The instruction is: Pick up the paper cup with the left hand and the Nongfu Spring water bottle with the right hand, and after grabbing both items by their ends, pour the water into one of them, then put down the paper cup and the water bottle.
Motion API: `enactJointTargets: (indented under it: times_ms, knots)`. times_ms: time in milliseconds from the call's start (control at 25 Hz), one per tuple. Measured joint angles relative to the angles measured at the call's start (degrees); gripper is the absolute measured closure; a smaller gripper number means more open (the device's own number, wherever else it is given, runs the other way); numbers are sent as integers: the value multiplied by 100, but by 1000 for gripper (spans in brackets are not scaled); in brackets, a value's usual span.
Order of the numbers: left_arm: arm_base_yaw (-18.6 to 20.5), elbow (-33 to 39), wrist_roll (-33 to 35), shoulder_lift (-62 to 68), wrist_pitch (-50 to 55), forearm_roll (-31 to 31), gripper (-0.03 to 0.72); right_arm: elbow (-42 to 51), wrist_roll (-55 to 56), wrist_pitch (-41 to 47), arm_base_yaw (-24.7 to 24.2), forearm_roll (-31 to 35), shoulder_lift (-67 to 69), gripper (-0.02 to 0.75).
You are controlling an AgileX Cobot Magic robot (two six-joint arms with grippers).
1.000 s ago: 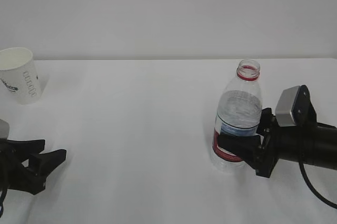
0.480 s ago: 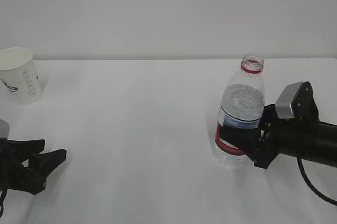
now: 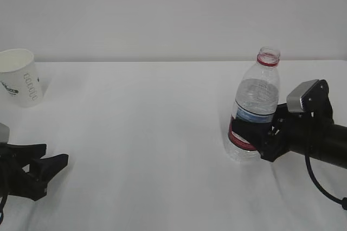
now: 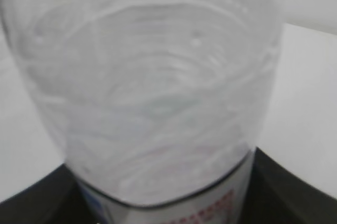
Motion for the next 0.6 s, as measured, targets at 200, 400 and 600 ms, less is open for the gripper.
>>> enactJointTargets:
  times_ms: [200,400,600]
  knots:
    - [0,0,0,0,0,0,237,79,0,-22,8,404,0,234]
    - [0,0,0,0,0,0,237,296,-279,-156,13,1150,0,234]
    - [0,0,0,0,0,0,237,524,-613,-286,13,2075,0,234]
